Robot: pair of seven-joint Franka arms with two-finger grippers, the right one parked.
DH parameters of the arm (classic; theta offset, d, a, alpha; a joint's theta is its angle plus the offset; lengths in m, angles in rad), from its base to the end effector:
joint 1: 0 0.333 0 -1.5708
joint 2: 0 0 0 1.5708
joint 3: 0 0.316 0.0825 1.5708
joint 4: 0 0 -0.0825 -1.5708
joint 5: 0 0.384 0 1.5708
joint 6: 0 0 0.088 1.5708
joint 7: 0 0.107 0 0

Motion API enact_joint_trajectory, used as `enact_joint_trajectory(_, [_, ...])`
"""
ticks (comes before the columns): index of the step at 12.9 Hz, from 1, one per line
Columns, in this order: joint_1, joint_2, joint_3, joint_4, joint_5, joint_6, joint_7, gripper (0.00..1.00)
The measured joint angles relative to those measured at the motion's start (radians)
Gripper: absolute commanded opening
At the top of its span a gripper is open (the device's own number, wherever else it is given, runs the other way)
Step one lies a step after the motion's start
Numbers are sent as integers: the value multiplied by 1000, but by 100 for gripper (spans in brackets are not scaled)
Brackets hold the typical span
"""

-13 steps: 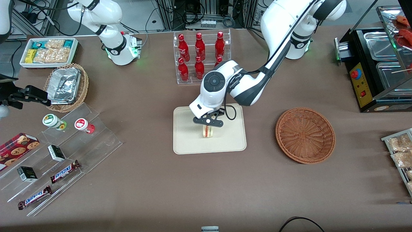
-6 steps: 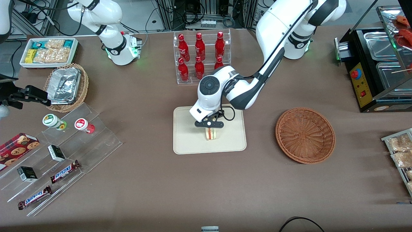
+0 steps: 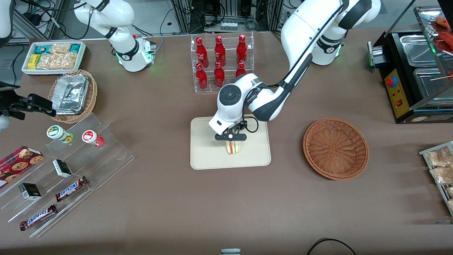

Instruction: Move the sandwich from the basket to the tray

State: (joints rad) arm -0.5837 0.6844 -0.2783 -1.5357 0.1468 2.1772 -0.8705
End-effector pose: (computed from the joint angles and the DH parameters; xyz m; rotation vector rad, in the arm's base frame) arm 0.4851 -0.5109 0.2624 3.1157 -0.0279 -0.0803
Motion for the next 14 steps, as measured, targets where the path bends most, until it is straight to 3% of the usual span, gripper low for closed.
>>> enact_joint_trajectory(5, [2,-76,37,53,0,-102,-7,99])
enact_joint_trajectory(9, [5,-262,166,72,-65,-297,-4,99])
enact_joint_trajectory(14, [6,-428,286,72,-72,-500,75,99])
